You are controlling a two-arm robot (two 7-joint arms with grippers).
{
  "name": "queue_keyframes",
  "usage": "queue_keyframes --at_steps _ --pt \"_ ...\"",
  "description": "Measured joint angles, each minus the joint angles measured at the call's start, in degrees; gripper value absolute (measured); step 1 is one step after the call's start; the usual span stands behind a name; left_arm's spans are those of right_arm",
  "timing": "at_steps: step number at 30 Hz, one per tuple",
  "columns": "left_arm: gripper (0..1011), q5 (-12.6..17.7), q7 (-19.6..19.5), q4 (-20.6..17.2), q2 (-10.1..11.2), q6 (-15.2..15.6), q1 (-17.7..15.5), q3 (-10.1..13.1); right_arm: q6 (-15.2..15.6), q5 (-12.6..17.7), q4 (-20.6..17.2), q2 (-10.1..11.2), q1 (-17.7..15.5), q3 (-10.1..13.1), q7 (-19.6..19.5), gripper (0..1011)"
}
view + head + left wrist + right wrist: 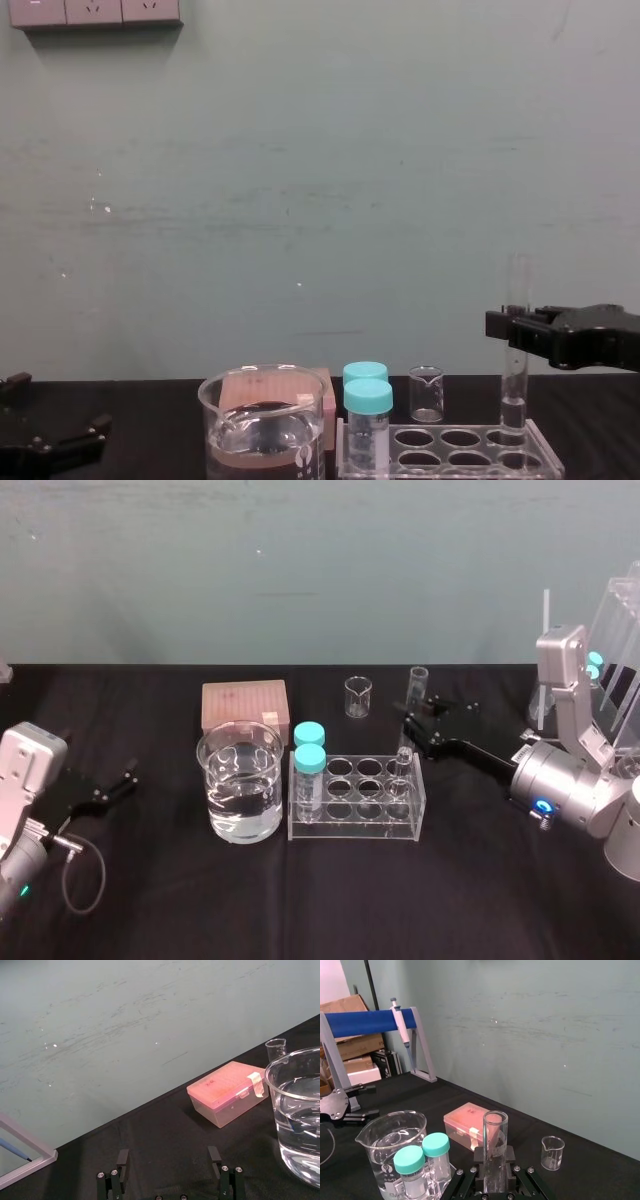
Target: Hold the test tube with one hand and immerse one end into the beaker, then return it to the test tube rack.
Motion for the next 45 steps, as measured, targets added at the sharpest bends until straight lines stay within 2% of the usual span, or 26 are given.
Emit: queue_keyframes --at_steps 22,42,45 --pt "1000 0.0 0.0 0.0 0.0 0.0 0.0 0.0 -0.12 -1.05 2.69 -0.77 0.93 -0.93 0.71 242" --pt "1000 0.0 0.0 0.0 0.0 0.0 0.0 0.0 0.16 -1.7 2.97 -0.77 1.0 -1.15 0.45 243" --pt "1000 0.0 0.0 0.0 0.0 0.0 0.0 0.0 0.17 -1.66 2.97 -0.77 0.98 -1.14 0.45 334"
